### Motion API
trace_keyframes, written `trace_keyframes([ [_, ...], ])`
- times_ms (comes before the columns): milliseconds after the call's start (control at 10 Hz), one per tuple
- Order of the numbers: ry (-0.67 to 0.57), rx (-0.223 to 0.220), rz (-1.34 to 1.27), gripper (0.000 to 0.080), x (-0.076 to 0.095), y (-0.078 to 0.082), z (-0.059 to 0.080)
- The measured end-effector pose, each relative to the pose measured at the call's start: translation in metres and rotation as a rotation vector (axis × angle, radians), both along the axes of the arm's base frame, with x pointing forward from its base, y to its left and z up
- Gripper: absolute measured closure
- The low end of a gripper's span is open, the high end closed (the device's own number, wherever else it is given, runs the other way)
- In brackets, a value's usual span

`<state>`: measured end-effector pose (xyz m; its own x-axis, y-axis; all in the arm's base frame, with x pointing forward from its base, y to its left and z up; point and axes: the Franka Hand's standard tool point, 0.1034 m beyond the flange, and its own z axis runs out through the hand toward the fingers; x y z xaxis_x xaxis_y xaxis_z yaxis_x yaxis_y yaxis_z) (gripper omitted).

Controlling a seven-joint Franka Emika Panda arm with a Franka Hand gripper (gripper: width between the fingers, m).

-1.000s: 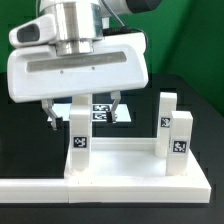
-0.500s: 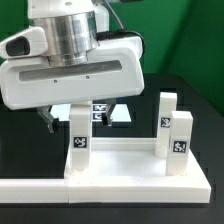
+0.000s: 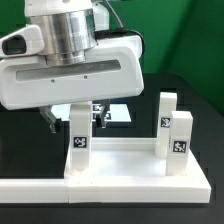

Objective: Assemble desk

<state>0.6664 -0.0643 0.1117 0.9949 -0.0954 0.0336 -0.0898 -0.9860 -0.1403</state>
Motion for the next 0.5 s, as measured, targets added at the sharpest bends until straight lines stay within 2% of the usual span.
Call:
trace_keyframes([
  [100, 0.002, 0.002, -0.018, 0.0373, 0.0001, 0.0001, 0.0],
  [200, 0.014, -0.001, -0.113, 0.0499, -0.0004, -0.0045, -0.0001],
  [500, 0.025, -0.001, -0.472, 0.0499, -0.0036, -0.0081, -0.0003],
])
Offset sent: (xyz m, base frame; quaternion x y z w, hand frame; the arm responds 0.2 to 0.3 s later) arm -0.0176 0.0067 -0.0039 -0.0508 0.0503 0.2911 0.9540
